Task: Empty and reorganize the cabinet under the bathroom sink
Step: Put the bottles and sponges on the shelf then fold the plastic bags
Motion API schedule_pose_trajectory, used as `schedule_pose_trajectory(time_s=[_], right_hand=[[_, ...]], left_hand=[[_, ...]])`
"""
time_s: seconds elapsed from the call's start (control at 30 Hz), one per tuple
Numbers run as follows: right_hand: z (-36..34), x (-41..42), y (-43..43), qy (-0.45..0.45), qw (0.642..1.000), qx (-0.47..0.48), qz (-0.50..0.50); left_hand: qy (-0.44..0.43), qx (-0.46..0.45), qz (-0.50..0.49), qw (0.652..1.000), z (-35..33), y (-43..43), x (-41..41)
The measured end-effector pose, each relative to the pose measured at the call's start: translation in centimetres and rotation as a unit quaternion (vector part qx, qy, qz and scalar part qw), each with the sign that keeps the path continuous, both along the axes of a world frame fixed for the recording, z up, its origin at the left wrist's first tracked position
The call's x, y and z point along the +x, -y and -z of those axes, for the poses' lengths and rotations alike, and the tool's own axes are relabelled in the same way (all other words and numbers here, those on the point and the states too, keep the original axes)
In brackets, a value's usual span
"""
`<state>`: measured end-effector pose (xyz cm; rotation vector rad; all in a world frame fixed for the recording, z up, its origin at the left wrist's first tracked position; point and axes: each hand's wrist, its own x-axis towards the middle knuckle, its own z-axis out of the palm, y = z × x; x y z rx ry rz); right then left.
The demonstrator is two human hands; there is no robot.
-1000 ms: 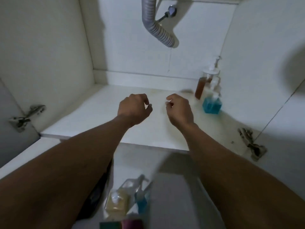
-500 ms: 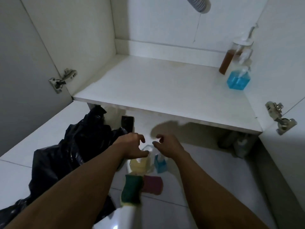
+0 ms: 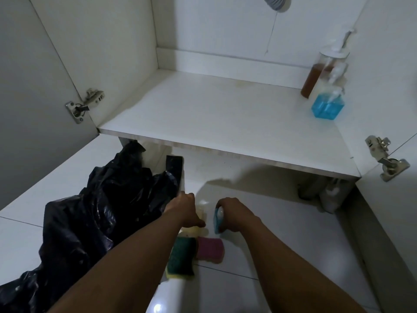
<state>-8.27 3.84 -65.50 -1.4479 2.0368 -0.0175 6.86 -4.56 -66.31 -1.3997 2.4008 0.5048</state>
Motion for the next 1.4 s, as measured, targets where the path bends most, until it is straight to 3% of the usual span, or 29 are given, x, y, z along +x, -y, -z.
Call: schedule_pose_trajectory(time_s=[0.23, 0.4, 0.57, 0.77, 0.93, 1.17, 1.4], right_hand=[[-1.9, -0.4, 0.3, 0.022, 0.999, -0.027, 0.037], [-8.2, -1.5, 2.2, 0.062, 0.997, 0.028, 0.038], [-16.0, -4.3, 4.0, 0.092, 0.993, 0.014, 0.071], [-26.1, -10.0, 5.6, 0.055, 0.989, -0.071, 0.115], [-32.6, -16.4, 4.6, -0.029, 0.983, -0.104, 0.147], [-31.0, -24.2, 2.6, -0.061, 0.965, -0.139, 0.213], [-24.3, -28.9, 2.0, -0.052, 0.937, -0.167, 0.301]], left_hand=[[-0.078, 0.023, -0.008, 0.997, -2.1, 0.7, -0.5], [-0.142, 0.083, 0.052, 0.985, -8.4, 3.2, -2.3], [-0.191, 0.13, 0.031, 0.972, -16.1, 6.3, -4.4], [-0.32, 0.064, 0.046, 0.944, -23.5, 8.4, -10.5], [-0.425, -0.007, 0.077, 0.902, -27.3, 7.9, -18.2], [-0.47, 0.001, 0.103, 0.877, -25.9, 6.1, -28.3], [-0.39, 0.002, 0.162, 0.907, -22.0, 4.7, -35.9]])
